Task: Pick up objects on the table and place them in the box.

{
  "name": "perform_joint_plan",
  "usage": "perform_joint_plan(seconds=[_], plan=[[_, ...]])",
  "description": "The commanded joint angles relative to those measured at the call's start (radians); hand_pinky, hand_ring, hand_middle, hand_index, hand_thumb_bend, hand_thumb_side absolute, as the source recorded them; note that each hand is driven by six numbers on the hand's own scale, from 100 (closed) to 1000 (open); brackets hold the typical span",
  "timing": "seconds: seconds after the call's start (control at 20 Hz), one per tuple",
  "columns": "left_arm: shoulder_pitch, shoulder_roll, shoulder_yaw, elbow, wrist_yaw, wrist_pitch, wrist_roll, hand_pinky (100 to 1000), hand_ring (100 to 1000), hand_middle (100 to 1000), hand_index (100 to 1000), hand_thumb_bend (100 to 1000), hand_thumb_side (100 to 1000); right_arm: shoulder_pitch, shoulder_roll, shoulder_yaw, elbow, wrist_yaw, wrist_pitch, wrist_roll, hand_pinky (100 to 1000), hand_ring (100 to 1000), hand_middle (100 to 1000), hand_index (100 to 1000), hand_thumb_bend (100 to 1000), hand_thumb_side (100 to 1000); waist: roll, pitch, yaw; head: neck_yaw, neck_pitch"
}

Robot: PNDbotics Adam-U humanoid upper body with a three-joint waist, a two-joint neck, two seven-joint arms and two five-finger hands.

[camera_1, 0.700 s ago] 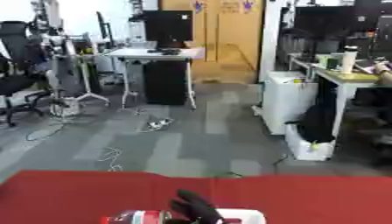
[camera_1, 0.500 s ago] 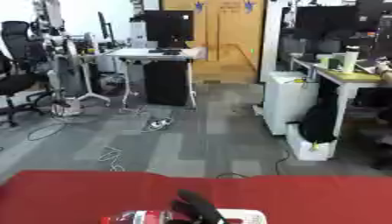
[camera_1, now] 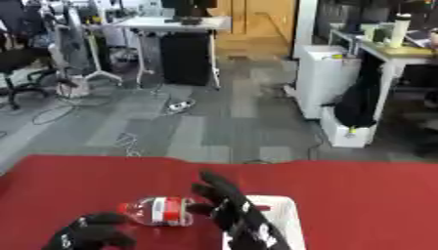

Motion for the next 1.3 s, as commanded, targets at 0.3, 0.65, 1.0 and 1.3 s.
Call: perform_joint_plan(seconds=[0.3,0.65,1.0,1.3], plan=[[-0.014,0.072,0.029,-0.021,-0.029,-0.031,0.023,632,682,781,829,123,828,-0.002,-0.027,-0.008,-0.011,0.003,0.002,0.002,867,963,999,974,503,1000,0.011,-0.01,0.003,-0.004,0.113],[-0.043,0.241,0.071,-0.021,-0.056,-0.088,0.074,618,685,773,831,130,741,0.012,-0.046,-0.007,-0.016,-0.003,0.015,0.006,868,967,1000,975,492,1000,0.028,-0.005,0.0,-0.014,0.14],[-0.082,0.351,0.102,-0.021,-0.076,-0.073,0.104,623,692,775,834,142,717,0.025,-0.055,-0.005,-0.024,-0.007,0.031,0.014,866,968,1000,974,482,1000,0.041,-0.005,-0.012,-0.067,0.186],[-0.113,0.429,0.113,-0.021,-0.114,-0.057,0.092,595,660,742,807,268,557,0.028,-0.058,0.001,-0.026,-0.01,0.038,0.025,858,964,1000,967,476,1000,0.048,-0.003,-0.026,-0.094,0.197]])
